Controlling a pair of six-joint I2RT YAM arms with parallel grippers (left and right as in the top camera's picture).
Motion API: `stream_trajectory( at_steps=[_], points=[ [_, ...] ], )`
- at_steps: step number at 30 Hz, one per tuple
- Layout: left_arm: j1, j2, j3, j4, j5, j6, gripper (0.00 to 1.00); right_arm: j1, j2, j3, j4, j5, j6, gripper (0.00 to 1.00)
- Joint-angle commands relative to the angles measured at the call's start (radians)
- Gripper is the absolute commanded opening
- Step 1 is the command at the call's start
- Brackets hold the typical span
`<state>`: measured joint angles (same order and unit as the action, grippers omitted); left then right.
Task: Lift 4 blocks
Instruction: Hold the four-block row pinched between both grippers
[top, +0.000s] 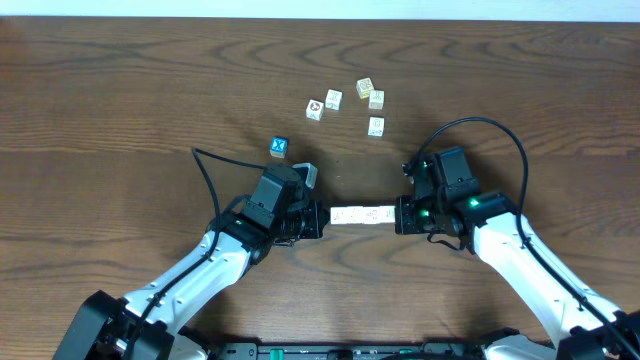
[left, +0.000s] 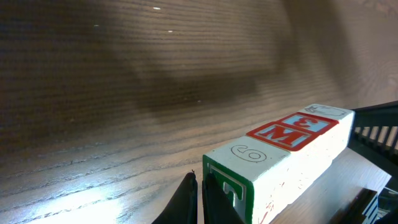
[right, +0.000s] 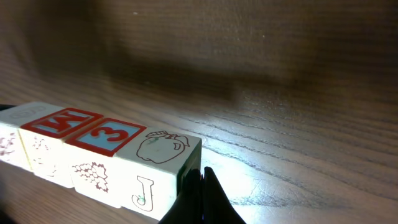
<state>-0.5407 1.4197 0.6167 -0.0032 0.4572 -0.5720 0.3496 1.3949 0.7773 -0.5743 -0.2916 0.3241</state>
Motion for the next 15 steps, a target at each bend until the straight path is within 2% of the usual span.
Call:
stream_trajectory(
  at_steps=[1, 15],
  points=[
    [-0.022, 0.005, 0.027, 0.011, 0.049, 0.019, 0.07, 0.032, 0.008, 0.027, 0.013, -0.101, -0.026, 0.01],
    [-0.022, 0.005, 0.008, 0.005, 0.027, 0.029, 0.07, 0.032, 0.058, 0.027, 0.028, -0.101, -0.027, 0.01]
  ],
)
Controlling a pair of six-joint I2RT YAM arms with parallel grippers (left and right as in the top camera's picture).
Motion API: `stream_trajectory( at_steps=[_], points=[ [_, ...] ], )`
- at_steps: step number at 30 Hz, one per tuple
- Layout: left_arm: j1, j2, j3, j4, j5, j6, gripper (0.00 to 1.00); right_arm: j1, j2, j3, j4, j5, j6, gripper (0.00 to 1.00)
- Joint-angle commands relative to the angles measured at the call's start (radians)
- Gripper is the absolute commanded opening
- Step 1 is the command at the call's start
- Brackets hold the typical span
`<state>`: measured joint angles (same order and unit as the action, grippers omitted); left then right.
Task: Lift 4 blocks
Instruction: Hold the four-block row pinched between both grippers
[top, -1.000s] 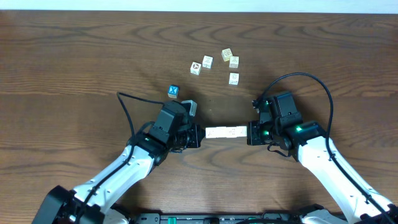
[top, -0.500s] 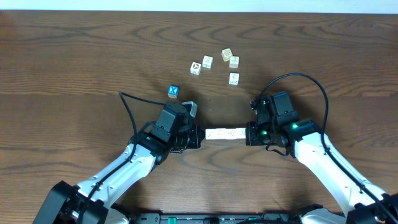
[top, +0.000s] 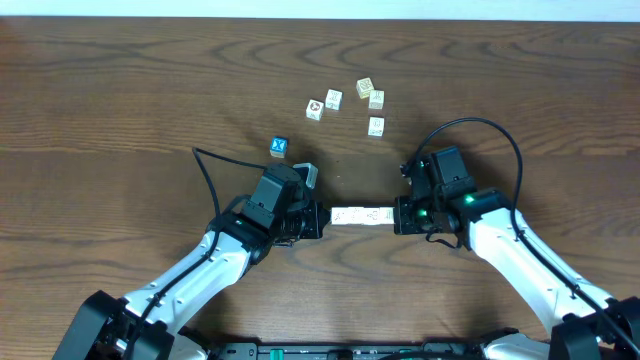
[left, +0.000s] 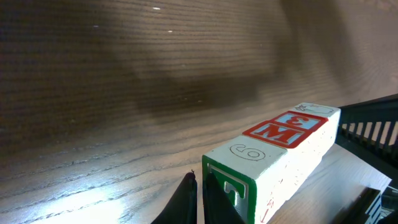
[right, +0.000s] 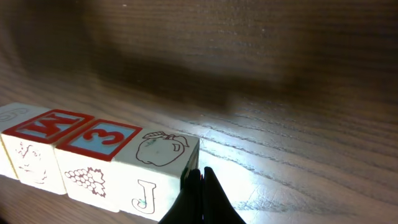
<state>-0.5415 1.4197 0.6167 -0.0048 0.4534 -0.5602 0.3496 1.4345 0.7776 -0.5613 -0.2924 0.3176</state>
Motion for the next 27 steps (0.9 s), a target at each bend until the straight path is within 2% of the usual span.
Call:
stream_trajectory(
  at_steps=[1, 16, 27],
  points=[
    [-0.021, 0.006, 0.008, 0.006, 0.029, 0.017, 0.07, 0.032, 0.021, 0.027, 0.018, -0.100, -0.020, 0.01],
    [-0.021, 0.014, 0.008, 0.006, 0.016, 0.017, 0.07, 0.032, 0.024, 0.027, 0.024, -0.100, -0.020, 0.01],
    [-0.052, 0.085, 0.008, 0.023, 0.008, 0.016, 0.07, 0.032, 0.024, 0.027, 0.029, -0.085, -0.023, 0.01]
  ],
)
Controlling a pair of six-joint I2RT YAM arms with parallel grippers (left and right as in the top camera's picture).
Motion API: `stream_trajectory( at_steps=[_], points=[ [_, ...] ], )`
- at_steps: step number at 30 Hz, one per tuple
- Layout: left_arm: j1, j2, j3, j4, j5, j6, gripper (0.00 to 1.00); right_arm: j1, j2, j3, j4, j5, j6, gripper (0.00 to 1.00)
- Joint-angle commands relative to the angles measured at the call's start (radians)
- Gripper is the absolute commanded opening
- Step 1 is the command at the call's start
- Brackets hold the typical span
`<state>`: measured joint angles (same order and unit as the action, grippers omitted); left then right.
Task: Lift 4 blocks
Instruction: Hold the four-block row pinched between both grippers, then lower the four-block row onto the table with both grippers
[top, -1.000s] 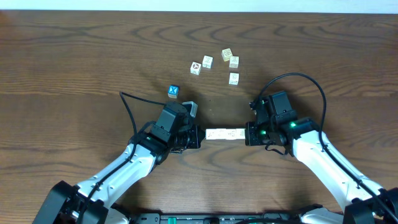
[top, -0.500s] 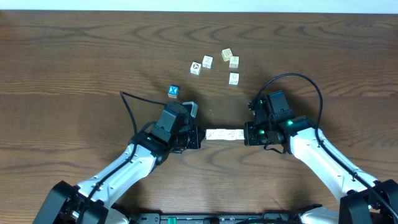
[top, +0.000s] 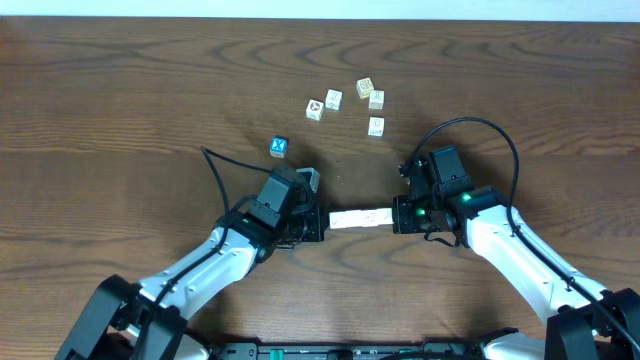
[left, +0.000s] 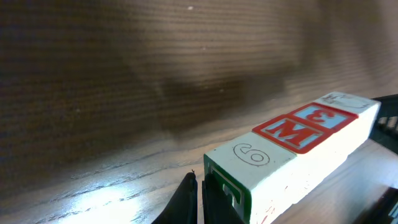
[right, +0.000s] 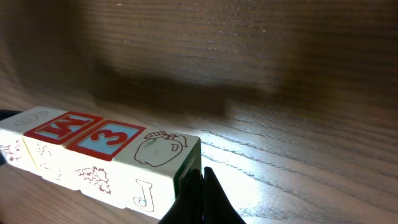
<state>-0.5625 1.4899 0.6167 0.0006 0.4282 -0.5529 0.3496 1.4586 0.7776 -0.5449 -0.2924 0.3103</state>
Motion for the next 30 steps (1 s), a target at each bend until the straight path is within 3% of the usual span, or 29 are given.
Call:
stream_trajectory(
  at_steps=[1, 18, 30],
  points=[
    [-0.034, 0.017, 0.008, 0.018, 0.029, 0.009, 0.07, 0.032, 0.000, 0.027, 0.012, -0.081, -0.016, 0.01],
    [-0.039, 0.019, 0.008, 0.020, 0.023, 0.009, 0.07, 0.065, 0.010, 0.025, 0.012, -0.074, -0.016, 0.01],
    [-0.039, 0.020, 0.007, 0.014, 0.022, 0.010, 0.07, 0.112, 0.139, 0.024, 0.070, -0.063, -0.004, 0.01]
  ],
)
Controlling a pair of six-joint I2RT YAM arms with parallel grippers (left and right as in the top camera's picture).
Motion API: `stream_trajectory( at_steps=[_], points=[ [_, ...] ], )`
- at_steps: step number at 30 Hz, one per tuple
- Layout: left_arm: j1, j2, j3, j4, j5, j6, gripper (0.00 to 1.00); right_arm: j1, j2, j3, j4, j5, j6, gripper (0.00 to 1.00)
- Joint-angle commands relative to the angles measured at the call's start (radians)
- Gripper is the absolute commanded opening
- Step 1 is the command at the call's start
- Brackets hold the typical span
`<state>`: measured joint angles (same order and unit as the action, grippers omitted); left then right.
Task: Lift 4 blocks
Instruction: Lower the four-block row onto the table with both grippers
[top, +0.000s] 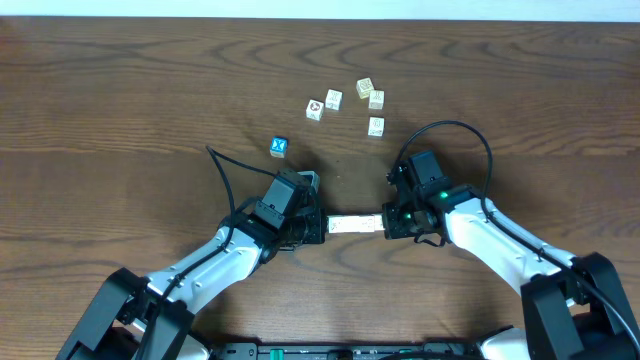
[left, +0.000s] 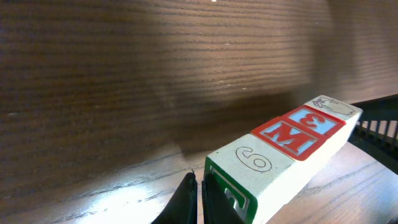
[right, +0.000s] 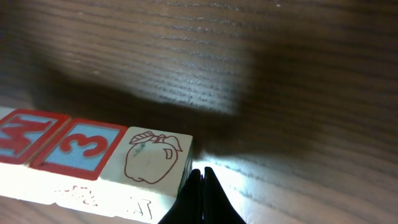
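Note:
A row of blocks (top: 353, 224) hangs just above the wooden table, pinched end to end between my two grippers. Its top faces show a 6, a red M, a blue 3 and an apple (right: 149, 155). My left gripper (top: 323, 228) is shut, its fingertips (left: 189, 183) pressed against the green-framed end of the row (left: 280, 149). My right gripper (top: 384, 222) is also shut and presses on the apple end, as the right wrist view (right: 201, 175) shows. The row's shadow lies on the wood apart from it.
A blue block (top: 279, 147) lies on the table behind the left arm. Several pale loose blocks (top: 376, 99) are scattered farther back near the middle. The wooden table (top: 120, 120) stretches to both sides. A black cable (top: 470, 135) arcs over the right arm.
The row and both grippers have shifted a little toward the front and left. The right wrist now looks down more steeply on the row. Both grippers stay shut against its ends.
At the oldest moment the row was pinched between my two shut grippers near the table's middle. It stayed squeezed between them at each later moment, drifting slightly forward and left. Now it hangs clear of its shadow. The loose blocks have not moved.

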<state>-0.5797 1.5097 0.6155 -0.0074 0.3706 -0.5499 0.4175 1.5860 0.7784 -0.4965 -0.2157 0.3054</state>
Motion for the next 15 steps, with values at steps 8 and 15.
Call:
stream_trajectory(
  at_steps=[8, 15],
  points=[
    [-0.022, 0.010, 0.007, 0.012, 0.041, 0.006, 0.07, 0.044, 0.011, 0.024, 0.026, -0.128, 0.001, 0.01],
    [-0.022, 0.076, 0.007, 0.014, 0.035, 0.006, 0.07, 0.044, 0.011, 0.024, 0.026, -0.128, 0.001, 0.01]
  ],
)
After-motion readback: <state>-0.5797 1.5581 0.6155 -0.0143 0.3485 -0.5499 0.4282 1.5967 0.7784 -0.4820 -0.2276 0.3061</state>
